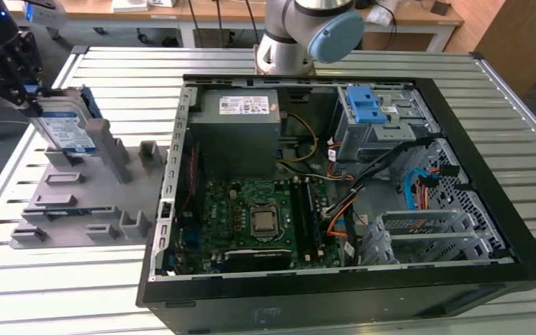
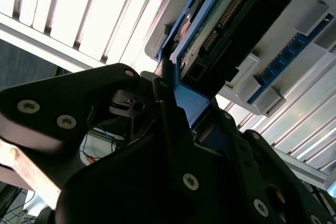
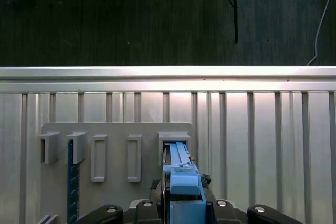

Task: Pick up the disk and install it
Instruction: 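Pick up the disk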

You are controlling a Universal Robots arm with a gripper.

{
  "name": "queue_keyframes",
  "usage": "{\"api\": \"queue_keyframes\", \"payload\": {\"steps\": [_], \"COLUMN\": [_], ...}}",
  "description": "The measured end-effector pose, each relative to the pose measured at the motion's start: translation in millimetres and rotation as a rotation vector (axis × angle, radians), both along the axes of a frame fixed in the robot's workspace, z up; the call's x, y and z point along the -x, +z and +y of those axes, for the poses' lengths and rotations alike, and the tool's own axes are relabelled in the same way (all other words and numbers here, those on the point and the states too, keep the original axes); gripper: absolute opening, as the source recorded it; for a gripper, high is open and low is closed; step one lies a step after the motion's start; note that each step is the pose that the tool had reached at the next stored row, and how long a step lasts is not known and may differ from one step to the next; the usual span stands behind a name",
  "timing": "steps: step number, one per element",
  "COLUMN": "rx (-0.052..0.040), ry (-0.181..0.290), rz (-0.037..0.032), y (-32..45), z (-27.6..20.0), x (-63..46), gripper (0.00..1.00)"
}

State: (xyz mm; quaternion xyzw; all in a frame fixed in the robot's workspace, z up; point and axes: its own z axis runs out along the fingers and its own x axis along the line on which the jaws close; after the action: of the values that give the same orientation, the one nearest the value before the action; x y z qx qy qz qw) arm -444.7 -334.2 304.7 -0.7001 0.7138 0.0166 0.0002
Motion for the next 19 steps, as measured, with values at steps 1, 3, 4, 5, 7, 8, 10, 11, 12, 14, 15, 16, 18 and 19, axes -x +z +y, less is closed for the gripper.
{"api": "queue_keyframes", "payload": {"steps": [1, 3, 4, 5, 7, 8, 10, 11, 12, 14, 15, 16, 18, 19], "rx": [0.0000, 0.0000, 0.0000, -0.0001, 0.0000, 0.0000, -0.0001, 0.0000, 0.0000, 0.0000, 0.0000, 0.0000, 0.0000, 0.0000], "ry": [0.000, 0.000, 0.000, 0.000, 0.000, 0.000, 0.000, 0.000, 0.000, 0.000, 0.000, 0.000, 0.000, 0.000], "rz": [0.0000, -0.0002, -0.0002, -0.0002, -0.0002, -0.0002, -0.0002, -0.0002, -0.0002, -0.0002, -0.0003, -0.0003, -0.0004, -0.0003], "y": [1.0, 2.8, 3.7, 4.7, 6.5, 7.3, 9.2, 10.1, 11.0, 12.9, 13.6, 14.3, 16.0, 17.1], "z": [0.0, 0.0, 0.0, 0.0, 0.0, 0.0, 0.0, 0.0, 0.0, 0.0, 0.0, 0.0, 0.0, 0.0], "x": [0.0, 0.0, 0.0, 0.0, 0.0, 0.0, 0.0, 0.0, 0.0, 0.0, 0.0, 0.0, 0.0, 0.0], "gripper": [0.37, 0.37, 0.37, 0.37, 0.37, 0.37, 0.37, 0.37, 0.37, 0.37, 0.37, 0.37, 0.37, 0.37]}}
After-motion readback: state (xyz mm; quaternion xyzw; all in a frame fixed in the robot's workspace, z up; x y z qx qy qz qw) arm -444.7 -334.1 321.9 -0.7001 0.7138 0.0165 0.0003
